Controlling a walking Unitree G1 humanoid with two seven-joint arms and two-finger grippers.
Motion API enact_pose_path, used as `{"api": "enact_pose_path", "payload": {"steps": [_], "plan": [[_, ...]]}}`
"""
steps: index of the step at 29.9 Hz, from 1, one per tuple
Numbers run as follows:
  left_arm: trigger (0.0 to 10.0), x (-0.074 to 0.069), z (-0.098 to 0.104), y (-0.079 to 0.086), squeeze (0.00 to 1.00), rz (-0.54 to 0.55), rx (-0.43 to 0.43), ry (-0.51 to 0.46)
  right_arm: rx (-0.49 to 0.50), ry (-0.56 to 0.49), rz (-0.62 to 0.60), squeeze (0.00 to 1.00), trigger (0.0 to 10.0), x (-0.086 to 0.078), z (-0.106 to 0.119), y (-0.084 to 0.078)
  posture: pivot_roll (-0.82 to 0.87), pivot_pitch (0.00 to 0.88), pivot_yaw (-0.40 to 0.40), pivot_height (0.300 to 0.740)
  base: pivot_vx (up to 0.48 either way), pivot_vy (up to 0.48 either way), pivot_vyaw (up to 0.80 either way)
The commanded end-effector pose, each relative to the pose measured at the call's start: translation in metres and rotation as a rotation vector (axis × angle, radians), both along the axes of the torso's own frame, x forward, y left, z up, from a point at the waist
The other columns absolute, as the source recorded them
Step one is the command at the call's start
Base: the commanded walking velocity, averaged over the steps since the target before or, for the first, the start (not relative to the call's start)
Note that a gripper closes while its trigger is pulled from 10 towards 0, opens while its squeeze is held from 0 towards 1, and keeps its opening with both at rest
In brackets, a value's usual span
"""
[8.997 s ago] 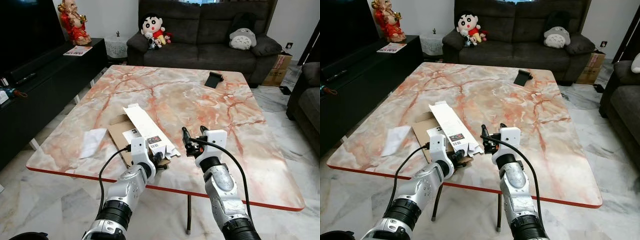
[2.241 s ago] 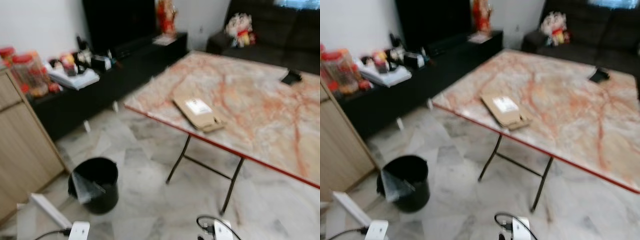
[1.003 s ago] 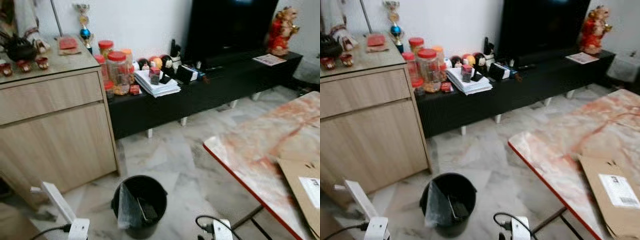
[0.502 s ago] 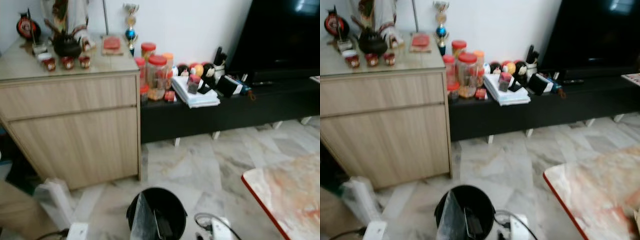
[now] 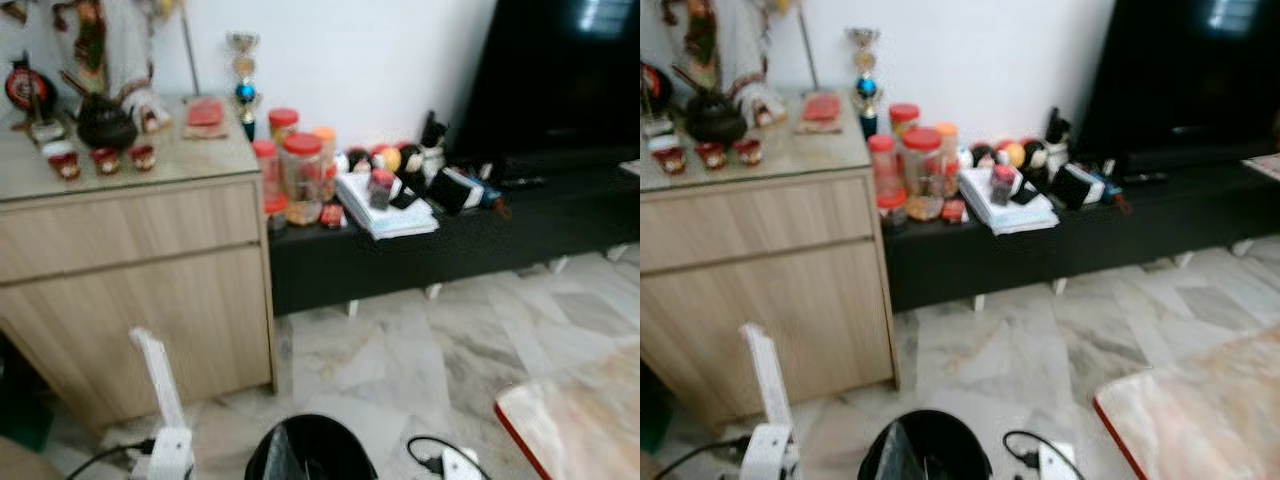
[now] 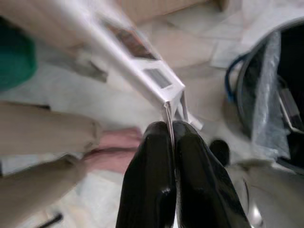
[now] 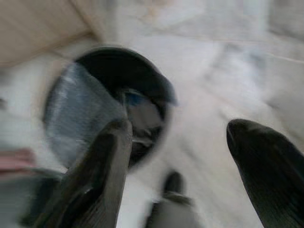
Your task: Picking trash to rubbish bin
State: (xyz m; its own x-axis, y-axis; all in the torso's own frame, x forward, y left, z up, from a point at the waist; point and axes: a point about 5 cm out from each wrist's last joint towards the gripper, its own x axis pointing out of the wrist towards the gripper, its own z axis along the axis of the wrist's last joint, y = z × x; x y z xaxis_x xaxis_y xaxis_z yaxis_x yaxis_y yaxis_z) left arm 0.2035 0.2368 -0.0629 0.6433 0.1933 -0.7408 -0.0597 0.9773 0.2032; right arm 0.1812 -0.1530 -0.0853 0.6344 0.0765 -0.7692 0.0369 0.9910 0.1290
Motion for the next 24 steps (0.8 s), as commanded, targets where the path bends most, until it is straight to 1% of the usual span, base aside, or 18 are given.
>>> {"api": "enact_pose_path", "payload": {"steps": [1, 3, 5, 7, 8, 9, 10, 11, 12, 13, 15, 16, 17, 18, 19, 21, 22, 24], "plan": [[10.0, 0.01, 0.003, -0.011, 0.0, -0.04, -0.034, -0.026, -0.026, 0.022, -0.02, 0.0, 10.0, -0.007, -0.003, -0.013, 0.14, 0.022, -0.029, 0.74, 0.0, 0.0, 0.0], [10.0, 0.014, 0.005, -0.015, 0.0, -0.07, -0.049, -0.032, -0.026, 0.021, -0.02, 0.0, 10.0, -0.007, -0.003, -0.013, 0.14, 0.022, -0.029, 0.74, 0.0, 0.0, 0.0], [10.0, 0.023, 0.009, -0.027, 0.0, -0.193, -0.053, -0.042, -0.027, 0.014, -0.006, 0.0, 10.0, -0.005, -0.002, -0.013, 0.14, 0.022, -0.029, 0.74, 0.0, 0.0, 0.0], [10.0, 0.035, 0.015, -0.041, 0.0, -0.282, -0.105, -0.075, -0.035, 0.014, 0.016, 0.0, 10.0, -0.004, -0.001, -0.013, 0.16, 0.032, -0.037, 0.74, 0.0, 0.0, 0.0], [10.0, 0.038, 0.016, -0.047, 0.0, -0.317, -0.125, -0.073, -0.049, 0.012, 0.037, 0.0, 10.0, -0.003, -0.001, -0.013, 0.16, 0.032, -0.037, 0.74, 0.0, 0.0, 0.0], [10.0, 0.038, 0.016, -0.047, 0.0, -0.317, -0.125, -0.073, -0.049, 0.012, 0.037, 0.0, 10.0, -0.003, -0.001, -0.013, 0.16, 0.032, -0.037, 0.74, 0.0, 0.0, 0.0], [10.0, 0.047, 0.022, -0.062, 0.0, -0.391, -0.186, -0.093, -0.056, 0.003, 0.069, 0.0, 10.0, 0.0, 0.001, -0.012, 0.16, 0.032, -0.037, 0.74, 0.0, 0.0, 0.0], [10.0, 0.052, 0.026, -0.071, 0.0, -0.431, -0.221, -0.102, -0.053, -0.002, 0.084, 0.0, 10.0, 0.002, 0.002, -0.011, 0.16, 0.032, -0.037, 0.74, 0.0, 0.0, 0.0], [10.0, 0.061, 0.033, -0.088, 0.0, -0.506, -0.265, -0.119, -0.062, -0.024, 0.117, 0.0, 10.0, 0.008, 0.005, -0.01, 0.15, 0.032, -0.037, 0.74, 0.0, 0.0, 0.0], [10.0, 0.061, 0.033, -0.088, 0.0, -0.506, -0.265, -0.119, -0.062, -0.024, 0.117, 0.0, 10.0, 0.008, 0.005, -0.01, 0.15, 0.032, -0.037, 0.74, 0.0, 0.0, 0.0], [10.0, 0.071, 0.042, -0.112, 0.0, -0.591, -0.351, -0.13, -0.063, -0.072, 0.146, 0.0, 10.0, 0.02, 0.012, -0.008, 0.15, 0.032, -0.037, 0.74, 0.0, 0.0, 0.0], [10.0, 0.072, 0.043, -0.113, 0.0, -0.596, -0.357, -0.13, -0.063, -0.074, 0.148, 0.0, 10.0, 0.021, 0.012, -0.008, 0.15, 0.032, -0.037, 0.74, 0.0, 0.0, 0.0], [10.0, 0.073, 0.045, -0.121, 0.0, -0.617, -0.383, -0.134, -0.072, -0.095, 0.166, 0.0, 10.0, 0.026, 0.015, -0.007, 0.14, 0.033, -0.034, 0.74, 0.0, 0.0, 0.0], [10.0, 0.074, 0.047, -0.129, 0.0, -0.633, -0.42, -0.134, -0.07, -0.115, 0.18, 0.0, 10.0, 0.031, 0.018, -0.005, 0.14, 0.033, -0.034, 0.74, 0.0, 0.0, 0.0], [10.0, 0.075, 0.05, -0.143, 0.0, -0.658, -0.489, -0.128, -0.074, -0.147, 0.215, 0.0, 10.0, 0.04, 0.024, -0.002, 0.14, 0.033, -0.034, 0.74, 0.0, 0.0, 0.0], [10.0, 0.074, 0.051, -0.148, 0.0, -0.67, -0.51, -0.12, -0.073, -0.168, 0.23, 0.0, 10.0, 0.044, 0.027, 0.0, 0.13, 0.036, -0.032, 0.74, 0.0, 0.0, 0.0], [10.0, 0.072, 0.051, -0.158, 0.0, -0.682, -0.547, -0.103, -0.067, -0.206, 0.245, 0.0, 10.0, 0.052, 0.033, 0.003, 0.12, 0.038, -0.032, 0.74, 0.0, 0.0, 0.0], [10.0, 0.071, 0.05, -0.164, 0.0, -0.683, -0.558, -0.088, -0.073, -0.226, 0.263, 0.0, 10.0, 0.057, 0.037, 0.005, 0.11, 0.042, -0.03, 0.74, 0.0, 0.0, 0.0]]}}
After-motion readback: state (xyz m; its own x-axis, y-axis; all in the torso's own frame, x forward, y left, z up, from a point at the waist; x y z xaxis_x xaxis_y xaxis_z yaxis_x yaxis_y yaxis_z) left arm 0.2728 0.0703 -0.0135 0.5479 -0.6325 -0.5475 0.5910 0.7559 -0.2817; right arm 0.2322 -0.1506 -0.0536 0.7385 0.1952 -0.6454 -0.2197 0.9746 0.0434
